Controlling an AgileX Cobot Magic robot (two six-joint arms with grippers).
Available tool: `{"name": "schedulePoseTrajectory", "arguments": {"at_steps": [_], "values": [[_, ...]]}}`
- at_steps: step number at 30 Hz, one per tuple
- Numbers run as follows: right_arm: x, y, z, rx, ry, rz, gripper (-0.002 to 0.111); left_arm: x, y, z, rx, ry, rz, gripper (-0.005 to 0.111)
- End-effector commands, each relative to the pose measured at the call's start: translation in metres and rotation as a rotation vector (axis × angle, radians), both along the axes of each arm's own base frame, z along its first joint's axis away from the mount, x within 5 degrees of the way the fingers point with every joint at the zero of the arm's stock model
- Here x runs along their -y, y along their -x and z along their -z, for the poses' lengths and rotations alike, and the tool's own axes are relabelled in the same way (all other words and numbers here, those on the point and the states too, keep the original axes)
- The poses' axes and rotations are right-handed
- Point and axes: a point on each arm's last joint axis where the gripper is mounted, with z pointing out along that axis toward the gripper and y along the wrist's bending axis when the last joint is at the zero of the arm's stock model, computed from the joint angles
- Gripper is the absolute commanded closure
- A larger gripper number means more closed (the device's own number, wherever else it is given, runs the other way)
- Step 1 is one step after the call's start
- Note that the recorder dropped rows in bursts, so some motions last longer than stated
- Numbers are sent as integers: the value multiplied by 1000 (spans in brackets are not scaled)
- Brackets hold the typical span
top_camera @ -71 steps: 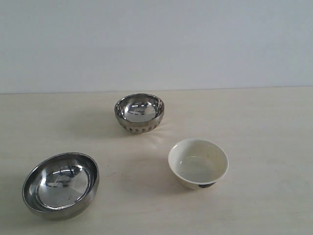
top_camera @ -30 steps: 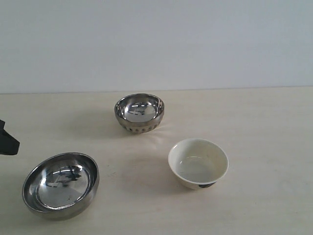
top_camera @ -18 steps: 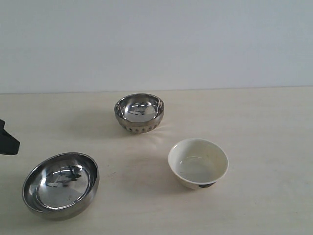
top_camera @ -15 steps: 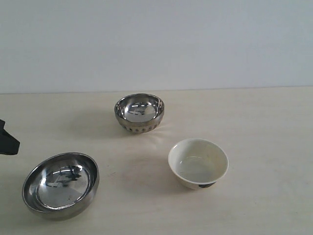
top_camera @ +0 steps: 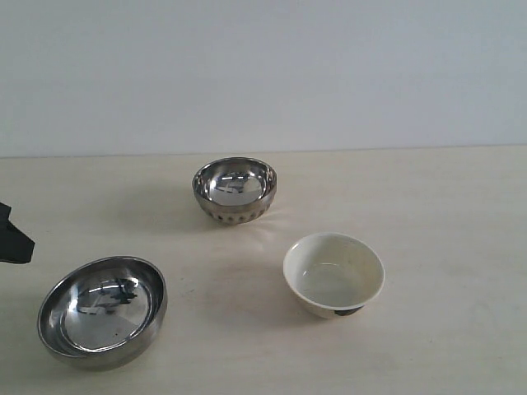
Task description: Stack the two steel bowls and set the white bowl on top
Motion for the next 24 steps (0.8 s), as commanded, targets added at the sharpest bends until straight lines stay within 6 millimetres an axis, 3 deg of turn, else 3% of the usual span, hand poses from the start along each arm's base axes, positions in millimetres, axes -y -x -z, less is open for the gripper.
{"name": "schedulePoseTrajectory", "arguments": {"at_steps": [1,6,9,12,17,21,24], "values": [[3,1,-5,41,-128,26,108,-1,-1,-1,4,1,-1,48],[-3,1,6,-45,97,-33,108,-1,-1,-1,6,0,-2,48],[-3,-3,6,-55,142,-17,108,-1,-2,-1,7,0,-2,48],[-5,-12,-2,-133,191,-35,108,0,0,-1,-13,6,8,48],[-9,-32,-12,-259,130,-33,108,0,-1,-1,-5,12,1,48],[-21,-56,-31,-281,352,-126,108,0,-1,-1,-2,13,-1,48],[-36,-73,-41,-300,403,-212,108,0,-1,-2,3,12,-4,48]]}}
